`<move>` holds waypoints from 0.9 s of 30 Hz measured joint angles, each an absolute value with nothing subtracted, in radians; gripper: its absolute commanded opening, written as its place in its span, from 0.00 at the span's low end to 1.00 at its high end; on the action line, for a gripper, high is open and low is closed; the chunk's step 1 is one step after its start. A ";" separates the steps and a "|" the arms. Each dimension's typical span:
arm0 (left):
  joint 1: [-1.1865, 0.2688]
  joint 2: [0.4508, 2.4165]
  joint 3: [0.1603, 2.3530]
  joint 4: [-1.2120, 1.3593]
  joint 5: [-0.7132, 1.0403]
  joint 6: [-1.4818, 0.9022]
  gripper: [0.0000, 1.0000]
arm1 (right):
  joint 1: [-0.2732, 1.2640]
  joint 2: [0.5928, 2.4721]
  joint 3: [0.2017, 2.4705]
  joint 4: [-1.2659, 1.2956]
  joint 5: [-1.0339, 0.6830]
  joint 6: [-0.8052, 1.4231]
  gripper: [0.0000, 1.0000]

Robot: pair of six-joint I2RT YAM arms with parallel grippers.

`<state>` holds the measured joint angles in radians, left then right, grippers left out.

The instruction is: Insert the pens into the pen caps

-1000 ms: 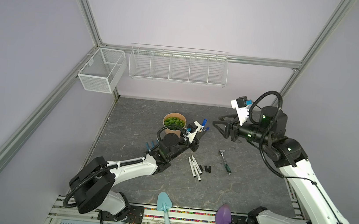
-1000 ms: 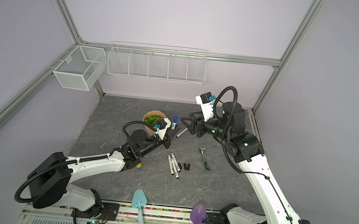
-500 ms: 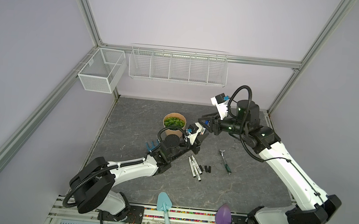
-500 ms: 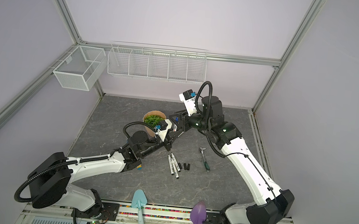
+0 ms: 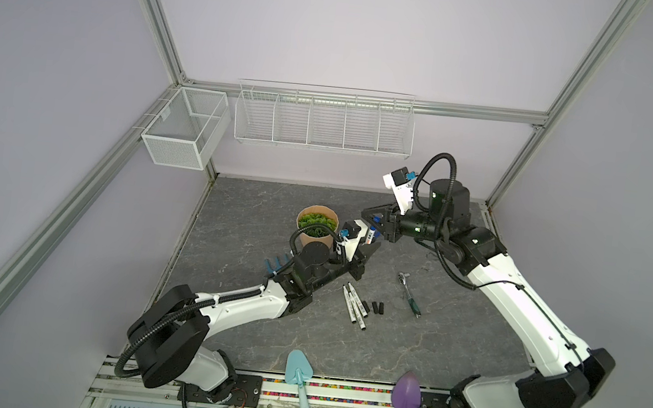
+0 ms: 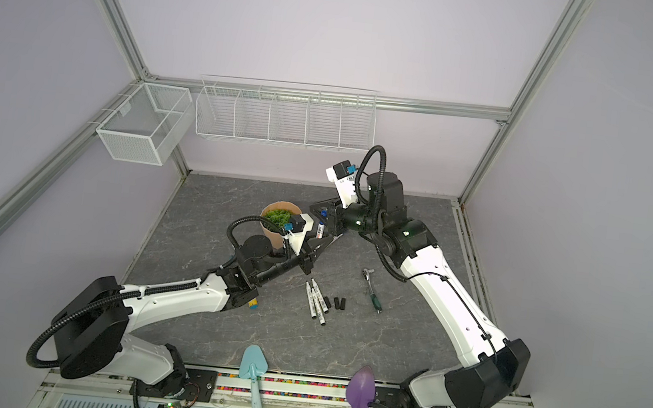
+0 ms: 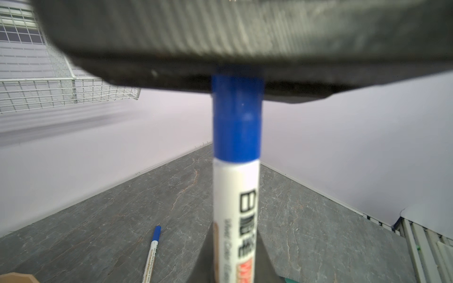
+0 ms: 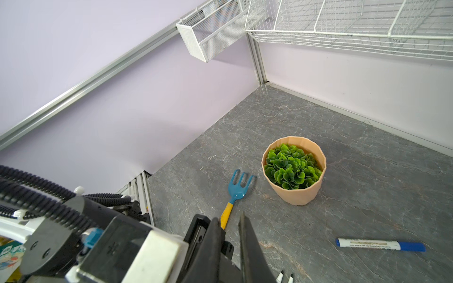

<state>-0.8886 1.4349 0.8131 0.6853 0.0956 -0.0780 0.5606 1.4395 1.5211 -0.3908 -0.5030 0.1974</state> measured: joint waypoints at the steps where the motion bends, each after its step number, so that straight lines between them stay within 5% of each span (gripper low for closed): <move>1: -0.881 1.435 0.824 0.675 0.106 -0.096 0.00 | 0.553 1.450 1.530 -0.388 -0.520 0.207 0.07; 10: -0.821 1.491 0.924 0.603 0.197 -0.142 0.00 | 0.498 1.515 1.557 -0.360 -0.585 0.241 0.07; 27: -0.806 1.513 1.038 0.239 0.146 0.141 0.00 | 0.440 1.531 1.472 -0.411 -0.582 0.233 0.07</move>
